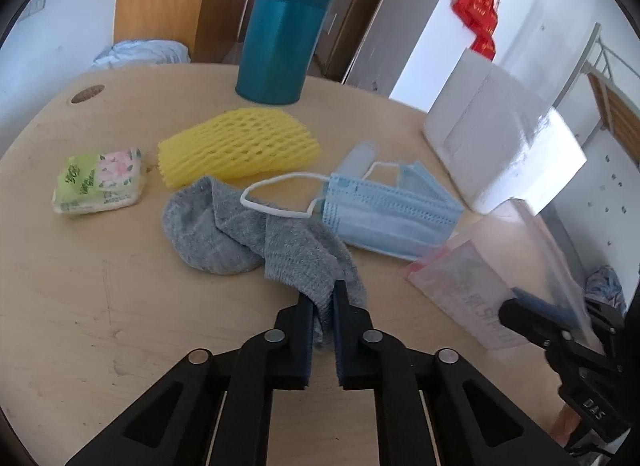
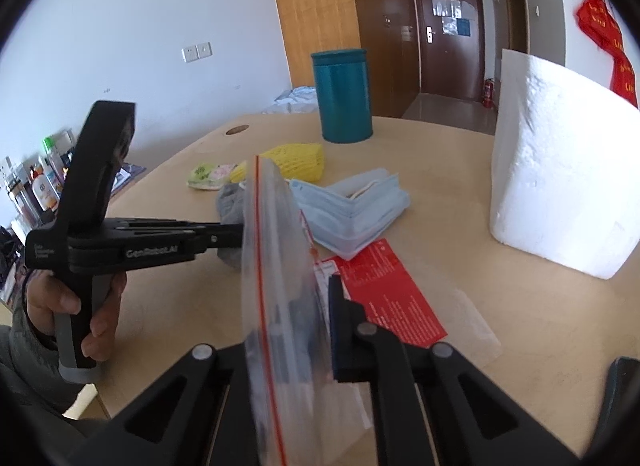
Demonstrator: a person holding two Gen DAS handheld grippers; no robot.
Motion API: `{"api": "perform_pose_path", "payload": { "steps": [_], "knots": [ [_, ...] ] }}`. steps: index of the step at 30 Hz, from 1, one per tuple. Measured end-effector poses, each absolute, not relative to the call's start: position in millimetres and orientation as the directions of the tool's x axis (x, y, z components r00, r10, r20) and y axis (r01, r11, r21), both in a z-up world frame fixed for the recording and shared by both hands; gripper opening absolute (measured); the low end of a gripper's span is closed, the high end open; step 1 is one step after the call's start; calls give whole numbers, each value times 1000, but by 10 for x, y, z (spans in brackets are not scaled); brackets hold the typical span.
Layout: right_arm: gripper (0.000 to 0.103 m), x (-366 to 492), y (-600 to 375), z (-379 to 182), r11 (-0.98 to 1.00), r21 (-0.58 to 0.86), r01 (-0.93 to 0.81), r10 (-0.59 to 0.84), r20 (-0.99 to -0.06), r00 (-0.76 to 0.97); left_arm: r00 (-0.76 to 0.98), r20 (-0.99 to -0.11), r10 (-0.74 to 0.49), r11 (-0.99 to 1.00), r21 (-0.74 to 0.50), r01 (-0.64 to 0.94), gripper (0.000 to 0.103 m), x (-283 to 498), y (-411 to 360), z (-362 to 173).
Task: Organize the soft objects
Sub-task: 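Lift the grey sock with the left tool while the right tool lifts the zip bag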
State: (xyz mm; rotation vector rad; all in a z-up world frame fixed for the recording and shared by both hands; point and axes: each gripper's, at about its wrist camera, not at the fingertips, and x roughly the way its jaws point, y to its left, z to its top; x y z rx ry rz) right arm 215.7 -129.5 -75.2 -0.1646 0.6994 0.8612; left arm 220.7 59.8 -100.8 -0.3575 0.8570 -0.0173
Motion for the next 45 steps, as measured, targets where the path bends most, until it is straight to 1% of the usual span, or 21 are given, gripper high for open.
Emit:
{"api": "perform_pose_path", "payload": {
  "steps": [5, 10, 14, 22, 26, 33, 37, 40, 45],
  "knots": [
    [8, 2124, -1328, -676, 640, 181, -747, 674, -598, 433, 708, -690, -150, 948, -304, -96, 6, 2092, 567, -855],
    [8, 2060, -1370, -577, 623, 216, -752, 706, -570, 420, 761, -640, -105, 961, -263, -88, 6, 1877, 597, -624],
    [8, 1969, -1395, -513, 606, 236, -760, 731, -543, 414, 788, -608, -99, 957, -274, -91, 6, 1711, 688, -482],
    [8, 1854, -1410, -380, 599, 242, -763, 746, -516, 421, 824, -562, -75, 956, -274, -100, 6, 1458, 796, -278],
    [8, 1801, -1464, -293, 608, 246, -755, 749, -494, 442, 826, -558, -81, 955, -282, -96, 6, 1365, 795, -264],
    [8, 1593, -1497, -67, 627, 190, -756, 743, -438, 506, 857, -509, -87, 958, -277, -67, 6, 1149, 750, -58],
    [8, 1507, -1512, 4, 628, 181, -756, 747, -414, 521, 869, -486, -94, 961, -273, -49, 6, 1016, 685, 21],
    [8, 1476, -1506, 13, 620, 187, -762, 753, -413, 512, 872, -481, -96, 963, -267, -41, 6, 940, 651, 48],
    [9, 1434, -1498, -138, 630, 166, -758, 731, -454, 509, 875, -474, -101, 962, -271, -36, 6, 852, 636, 32]
  ]
}}
